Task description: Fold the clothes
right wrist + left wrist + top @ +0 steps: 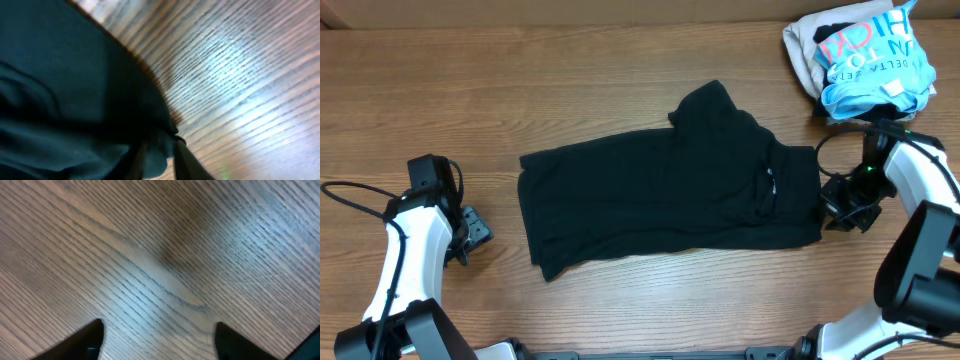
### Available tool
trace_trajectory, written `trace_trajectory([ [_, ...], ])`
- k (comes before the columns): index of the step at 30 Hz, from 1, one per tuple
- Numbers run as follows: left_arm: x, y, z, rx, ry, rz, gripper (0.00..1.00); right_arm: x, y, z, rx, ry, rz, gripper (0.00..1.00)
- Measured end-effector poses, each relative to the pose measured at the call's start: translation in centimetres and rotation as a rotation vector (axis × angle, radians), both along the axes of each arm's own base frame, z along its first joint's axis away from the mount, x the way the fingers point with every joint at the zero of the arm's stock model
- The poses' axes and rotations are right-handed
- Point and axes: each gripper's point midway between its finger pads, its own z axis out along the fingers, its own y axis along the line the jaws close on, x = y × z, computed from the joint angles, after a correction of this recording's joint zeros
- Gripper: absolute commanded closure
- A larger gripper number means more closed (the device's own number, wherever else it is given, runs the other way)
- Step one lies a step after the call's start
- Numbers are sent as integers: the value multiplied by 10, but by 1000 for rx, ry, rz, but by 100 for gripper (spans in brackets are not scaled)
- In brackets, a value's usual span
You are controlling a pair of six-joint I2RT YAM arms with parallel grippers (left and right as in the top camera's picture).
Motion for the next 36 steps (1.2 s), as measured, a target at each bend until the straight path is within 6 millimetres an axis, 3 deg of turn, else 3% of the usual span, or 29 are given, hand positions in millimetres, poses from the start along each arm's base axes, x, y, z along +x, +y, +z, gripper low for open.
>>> trace_trajectory([
  [4, 13, -2, 6, -22, -38, -38, 13, 4, 3, 12, 12, -55, 32, 39],
  [6, 31, -5, 16, -47, -97, -85, 10, 9, 4, 24, 19, -98, 51, 27],
  [8, 53, -10, 29, -81, -174, -156, 9, 21, 6, 41, 26, -176, 83, 23],
  [11, 90, -23, 52, -129, -306, -308, 8, 47, 14, 80, 32, -343, 175, 23],
  [14, 126, -39, 73, -135, -446, -458, 10, 79, 34, 127, 20, -531, 311, 25],
  [18, 153, -60, 83, -132, -532, -580, 13, 122, 78, 176, -8, -757, 503, 7],
  [19, 156, -64, 82, -138, -533, -591, 15, 132, 91, 184, -15, -806, 541, 0],
  [24, 174, -77, 49, -201, -461, -593, 16, 156, 133, 206, -1, -960, 648, 0],
  [27, 183, -81, 27, -235, -414, -571, 15, 160, 136, 211, 7, -988, 651, 0],
  [32, 196, -87, -2, -261, -365, -583, 14, 158, 135, 209, 14, -978, 641, 18],
  [36, 202, -91, -15, -251, -351, -655, 15, 157, 135, 209, 20, -972, 638, 26],
])
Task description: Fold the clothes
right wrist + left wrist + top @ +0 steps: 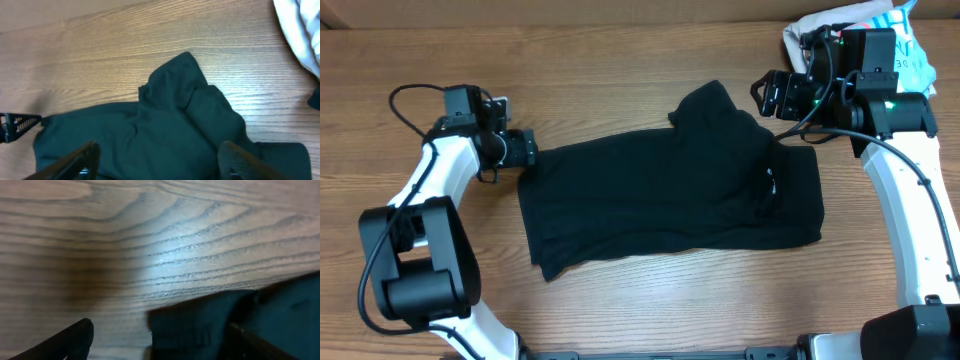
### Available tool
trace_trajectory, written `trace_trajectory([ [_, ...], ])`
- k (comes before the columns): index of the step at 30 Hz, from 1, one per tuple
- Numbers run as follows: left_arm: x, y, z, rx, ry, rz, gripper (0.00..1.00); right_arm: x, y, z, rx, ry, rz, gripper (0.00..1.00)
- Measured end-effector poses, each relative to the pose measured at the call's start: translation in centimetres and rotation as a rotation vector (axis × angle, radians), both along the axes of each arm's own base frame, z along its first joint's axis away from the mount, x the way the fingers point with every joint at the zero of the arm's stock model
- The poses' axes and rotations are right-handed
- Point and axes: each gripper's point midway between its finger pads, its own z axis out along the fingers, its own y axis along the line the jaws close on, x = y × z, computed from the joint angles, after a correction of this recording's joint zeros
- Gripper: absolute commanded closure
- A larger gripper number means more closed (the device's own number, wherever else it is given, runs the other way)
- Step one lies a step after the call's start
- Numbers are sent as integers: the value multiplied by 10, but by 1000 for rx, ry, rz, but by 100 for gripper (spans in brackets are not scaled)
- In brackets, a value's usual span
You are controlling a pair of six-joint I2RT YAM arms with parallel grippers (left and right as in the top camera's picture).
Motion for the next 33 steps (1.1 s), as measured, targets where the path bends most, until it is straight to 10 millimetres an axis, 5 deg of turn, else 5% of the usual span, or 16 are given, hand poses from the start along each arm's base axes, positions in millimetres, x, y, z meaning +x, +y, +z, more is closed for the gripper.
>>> trace_trajectory([
  [8, 17, -10, -7, 36, -63, -124, 18, -2, 5, -2, -12, 9, 6, 35],
  [18, 3, -21, -25, 33, 12, -196, 28, -5, 2, -6, -30, 30, -7, 36],
  [24, -2, -25, -26, 32, 34, -216, 64, -5, 1, -6, -34, 30, -10, 36],
  [30, -3, -25, -27, 31, 35, -216, 91, -5, 1, -7, -38, 29, -13, 39],
  [33, -2, -25, -27, 28, 33, -212, 96, -4, 0, -6, -39, 24, -15, 43],
])
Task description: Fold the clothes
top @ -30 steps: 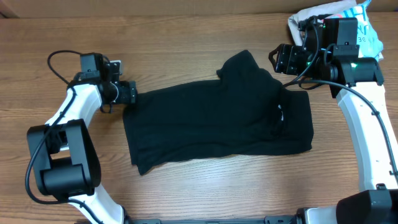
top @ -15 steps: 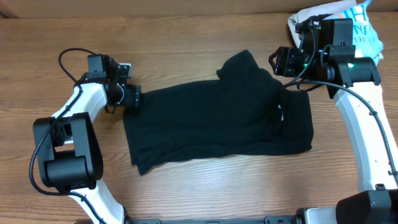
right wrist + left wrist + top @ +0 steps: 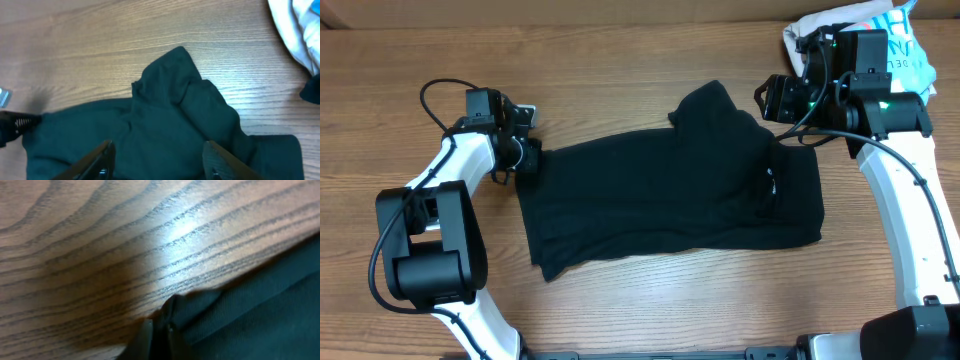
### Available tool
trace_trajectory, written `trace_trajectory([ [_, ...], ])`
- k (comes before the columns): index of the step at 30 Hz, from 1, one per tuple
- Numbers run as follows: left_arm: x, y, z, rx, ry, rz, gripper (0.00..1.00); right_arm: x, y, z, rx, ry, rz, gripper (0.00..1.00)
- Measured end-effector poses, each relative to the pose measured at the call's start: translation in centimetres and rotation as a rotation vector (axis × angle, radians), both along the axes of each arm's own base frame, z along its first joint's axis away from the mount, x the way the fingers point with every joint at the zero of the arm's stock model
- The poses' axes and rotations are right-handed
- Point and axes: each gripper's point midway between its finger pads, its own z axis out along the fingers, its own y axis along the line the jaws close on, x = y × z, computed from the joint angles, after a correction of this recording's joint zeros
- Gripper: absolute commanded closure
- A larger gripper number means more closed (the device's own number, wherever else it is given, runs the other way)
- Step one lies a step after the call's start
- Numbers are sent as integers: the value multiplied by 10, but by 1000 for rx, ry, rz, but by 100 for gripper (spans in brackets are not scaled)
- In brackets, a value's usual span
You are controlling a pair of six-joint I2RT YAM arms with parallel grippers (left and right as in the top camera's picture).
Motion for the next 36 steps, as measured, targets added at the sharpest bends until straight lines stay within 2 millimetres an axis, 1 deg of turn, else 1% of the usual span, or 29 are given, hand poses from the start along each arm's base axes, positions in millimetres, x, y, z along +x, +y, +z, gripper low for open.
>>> trace_trajectory([
  [4, -1, 5, 1, 11, 22, 59, 96, 3, 1, 2, -2, -16, 0, 41],
  [6, -4, 8, 7, 15, 66, 100, 96, 3, 1, 2, -13, -15, -6, 41],
  [9, -5, 11, 27, 11, 119, 165, 96, 6, 3, 2, -46, -32, -16, 40],
  [10, -2, 12, 36, 8, 122, 185, 96, 8, 4, 4, -56, -44, -17, 38],
  [12, 6, 14, 55, 3, 114, 217, 96, 15, 9, 6, -78, -76, -19, 37],
  [14, 14, 15, 69, -1, 95, 235, 96, 25, 14, 9, -94, -117, -20, 35],
  [16, 20, 16, 78, -5, 76, 250, 96, 40, 18, 7, -109, -156, -20, 32],
  [17, 21, 16, 79, -5, 72, 255, 96, 48, 21, 3, -115, -168, -17, 28],
  [18, 21, 16, 80, -5, 73, 256, 96, 56, 22, -2, -125, -176, -19, 26],
  [21, 18, 16, 79, -6, 89, 262, 96, 79, 25, -34, -156, -165, -16, 22],
  [22, 17, 16, 78, -5, 91, 263, 96, 88, 26, -51, -167, -153, -15, 21],
  [25, 16, 16, 78, -5, 97, 270, 96, 106, 25, -101, -199, -103, -14, 20],
  [26, 15, 16, 78, -5, 100, 271, 96, 113, 25, -124, -212, -82, -10, 20],
  [29, 14, 16, 77, -6, 107, 274, 96, 120, 25, -156, -231, -57, 0, 21],
  [31, 11, 16, 77, -6, 118, 278, 96, 129, 25, -173, -244, -69, 1, 24],
  [36, 7, 16, 76, -3, 135, 279, 96, 142, 25, -191, -264, -103, 8, 27],
])
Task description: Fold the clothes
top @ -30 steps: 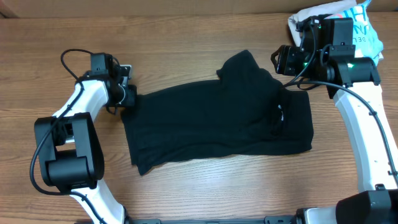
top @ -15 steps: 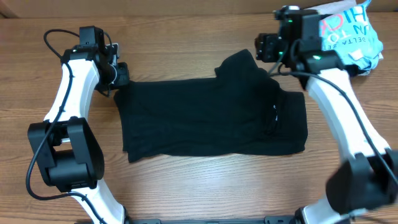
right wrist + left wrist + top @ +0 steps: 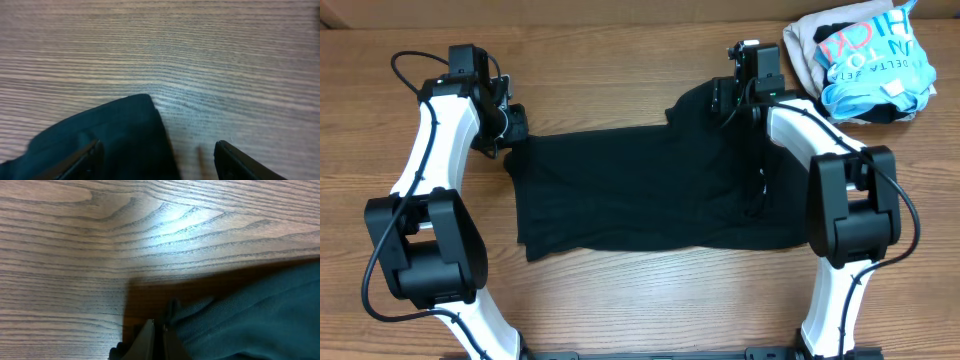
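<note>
A black garment (image 3: 660, 190) lies spread flat across the middle of the table, with a raised flap at its far edge (image 3: 695, 105). My left gripper (image 3: 510, 128) is shut on the garment's far left corner, and the left wrist view shows the closed fingers (image 3: 150, 335) pinching the dark cloth (image 3: 250, 315). My right gripper (image 3: 720, 97) sits low at the far flap and is open. In the right wrist view its fingers (image 3: 85, 157) stand wide apart, with the flap's black corner (image 3: 120, 130) between them.
A pile of other clothes (image 3: 860, 55), white and light blue with print, sits at the far right corner. Bare wooden table (image 3: 620, 300) surrounds the garment on the near side and at the left.
My left gripper, still shut on the corner, has moved a little farther back and left, taking the corner along. My right gripper has moved left and down to the garment's far flap, still open.
At first my left gripper was open over bare table at the near left, and my right was shut on the garment's right edge. Then both were open near the garment's far corners. My left shut on the far left corner; my right now straddles the flap.
</note>
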### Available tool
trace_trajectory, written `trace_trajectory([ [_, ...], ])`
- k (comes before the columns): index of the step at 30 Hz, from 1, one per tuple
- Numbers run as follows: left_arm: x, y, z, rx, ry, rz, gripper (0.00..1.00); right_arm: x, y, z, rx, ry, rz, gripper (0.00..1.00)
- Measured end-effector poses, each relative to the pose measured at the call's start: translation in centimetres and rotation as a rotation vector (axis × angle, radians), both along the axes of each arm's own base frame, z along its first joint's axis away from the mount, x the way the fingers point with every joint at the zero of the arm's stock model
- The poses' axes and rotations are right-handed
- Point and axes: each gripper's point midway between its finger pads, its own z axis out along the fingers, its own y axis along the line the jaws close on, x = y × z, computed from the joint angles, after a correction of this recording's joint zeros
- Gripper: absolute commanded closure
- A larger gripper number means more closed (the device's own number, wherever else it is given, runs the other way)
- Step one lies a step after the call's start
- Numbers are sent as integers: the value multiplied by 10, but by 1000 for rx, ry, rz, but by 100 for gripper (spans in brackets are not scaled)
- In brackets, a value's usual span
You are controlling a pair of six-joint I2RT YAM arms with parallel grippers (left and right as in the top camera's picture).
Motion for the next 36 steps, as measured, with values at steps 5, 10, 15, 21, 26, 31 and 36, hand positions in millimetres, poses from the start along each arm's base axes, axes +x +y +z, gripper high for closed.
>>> trace_trajectory([
  [5, -1, 0, -1, 0, 4, 0, 96, 4, 1, -16, -20, -1, 24, 27],
  [10, -3, 0, -3, -1, 10, 0, 96, 4, 6, -35, -19, 11, 53, 27],
  [15, -4, 0, -4, -2, 17, 2, 96, 8, 11, -37, -20, -8, 77, 30],
  [21, -5, 0, -4, -2, 18, 2, 96, 11, 21, -37, -5, -31, 109, 78],
  [26, -5, 0, -4, -2, 18, 2, 96, 11, 26, -37, 8, -12, 115, 92],
  [31, -5, 2, -4, 13, 19, 6, 96, 16, 26, -20, 12, 36, 104, 96],
  [36, -5, 8, -5, 44, 23, 13, 96, 20, 24, 16, 12, 85, 100, 96],
])
